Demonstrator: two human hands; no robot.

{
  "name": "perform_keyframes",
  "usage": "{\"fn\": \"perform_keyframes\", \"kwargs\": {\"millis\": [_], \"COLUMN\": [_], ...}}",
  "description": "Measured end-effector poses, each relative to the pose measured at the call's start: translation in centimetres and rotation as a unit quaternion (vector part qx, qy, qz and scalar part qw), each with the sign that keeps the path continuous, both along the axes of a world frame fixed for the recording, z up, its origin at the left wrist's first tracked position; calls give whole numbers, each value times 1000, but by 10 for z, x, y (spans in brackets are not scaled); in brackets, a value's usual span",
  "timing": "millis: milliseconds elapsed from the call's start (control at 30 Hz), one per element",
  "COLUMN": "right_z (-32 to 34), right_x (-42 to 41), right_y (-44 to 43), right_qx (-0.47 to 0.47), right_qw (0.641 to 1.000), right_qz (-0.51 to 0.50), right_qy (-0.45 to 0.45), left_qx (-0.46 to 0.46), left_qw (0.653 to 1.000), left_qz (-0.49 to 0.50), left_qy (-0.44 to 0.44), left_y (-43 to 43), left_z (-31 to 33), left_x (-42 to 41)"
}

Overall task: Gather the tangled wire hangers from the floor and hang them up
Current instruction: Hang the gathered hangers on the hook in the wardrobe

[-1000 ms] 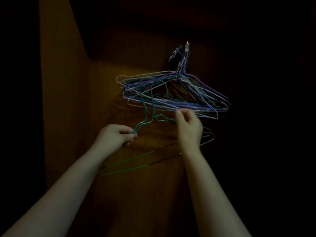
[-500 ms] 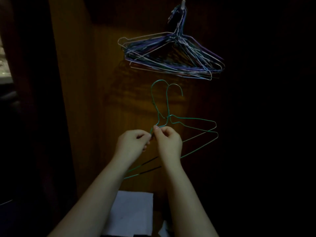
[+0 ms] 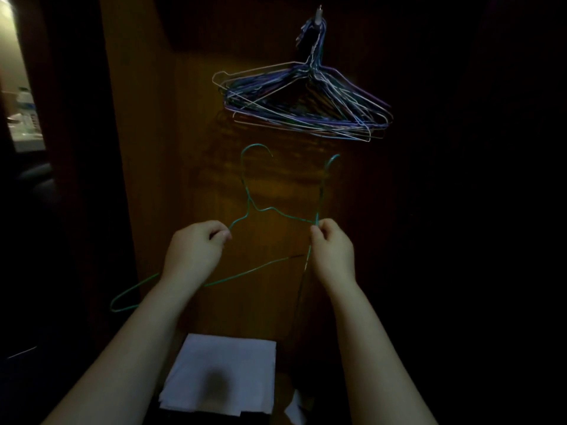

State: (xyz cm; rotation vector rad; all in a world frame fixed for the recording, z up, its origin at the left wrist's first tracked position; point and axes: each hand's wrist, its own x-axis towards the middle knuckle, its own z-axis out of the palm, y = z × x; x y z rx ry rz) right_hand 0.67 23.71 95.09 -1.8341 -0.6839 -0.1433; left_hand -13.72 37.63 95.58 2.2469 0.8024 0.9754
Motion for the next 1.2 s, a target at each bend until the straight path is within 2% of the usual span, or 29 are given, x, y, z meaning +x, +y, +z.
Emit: {"fn": "perform_keyframes", "kwargs": {"millis": [133,233,533,900,1200], "right_z": [15,32,106,233,259], "right_x": [21,37,89,171,228], "right_y": [-2,4,46,110,156], "right_qx": [35,77,187,204,160], "right_qw": [996,990,978,961,971], "right_qz": [-70,-84,-21,-62,-96], "right_qy": [-48,-79,-89,-174,-149], "left_qx": [16,39,142,239,252], "left_qw": [1000,999,986,958,953], "left_qz": [-1,-18,-62,-90,-124], "left_qy": [17,19,-58,-133,-113], "left_y": [8,13,52,130,169], "left_z": [7,16,76,167,186], "left_x": [-8,-6,24,103,164]}}
